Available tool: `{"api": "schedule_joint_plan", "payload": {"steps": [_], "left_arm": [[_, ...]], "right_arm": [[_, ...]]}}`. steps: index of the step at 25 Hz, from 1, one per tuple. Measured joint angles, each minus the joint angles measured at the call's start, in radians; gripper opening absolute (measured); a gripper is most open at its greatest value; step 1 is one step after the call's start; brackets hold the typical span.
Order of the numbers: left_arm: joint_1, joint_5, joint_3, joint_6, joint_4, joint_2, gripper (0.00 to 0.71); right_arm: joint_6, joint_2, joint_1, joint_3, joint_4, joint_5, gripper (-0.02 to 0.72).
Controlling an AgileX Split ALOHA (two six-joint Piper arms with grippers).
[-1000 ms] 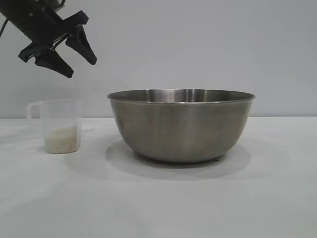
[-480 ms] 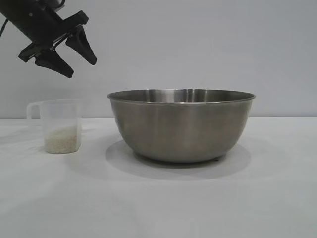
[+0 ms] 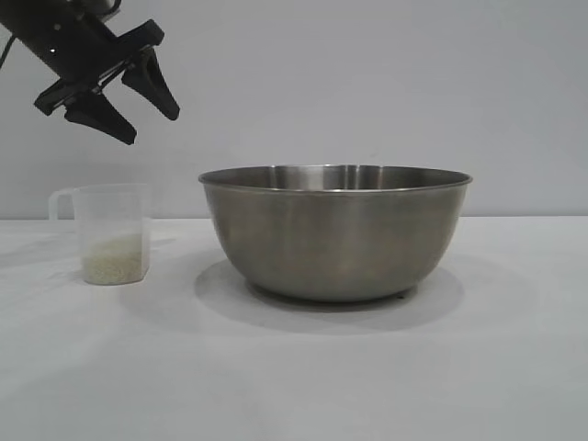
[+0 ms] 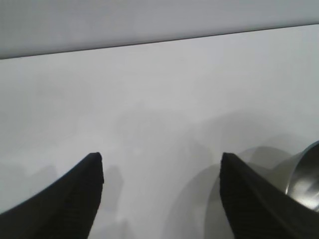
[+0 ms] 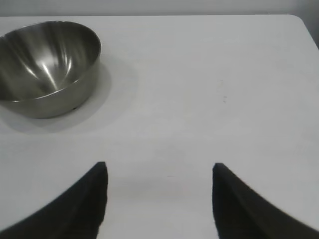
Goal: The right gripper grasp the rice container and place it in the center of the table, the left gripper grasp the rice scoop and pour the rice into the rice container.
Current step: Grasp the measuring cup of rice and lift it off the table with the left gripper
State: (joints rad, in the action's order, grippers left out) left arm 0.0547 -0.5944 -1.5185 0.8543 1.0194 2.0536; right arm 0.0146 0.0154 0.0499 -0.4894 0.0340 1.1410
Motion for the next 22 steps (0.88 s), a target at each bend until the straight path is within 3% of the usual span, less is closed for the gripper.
{"api": "schedule_joint_plan", "payload": {"steps": [11, 22], "left_arm": [[0.0, -0.023, 0.0, 0.0, -0.012, 0.0, 0.436], [-0.028, -0.135, 0.0, -0.082, -0.199, -0.176, 0.436]], "right_arm": [[0.0, 0.001, -0.031, 0.0, 0.0, 0.0, 0.387], [0.0, 0.001, -0.031, 0.0, 0.0, 0.0, 0.387]]}}
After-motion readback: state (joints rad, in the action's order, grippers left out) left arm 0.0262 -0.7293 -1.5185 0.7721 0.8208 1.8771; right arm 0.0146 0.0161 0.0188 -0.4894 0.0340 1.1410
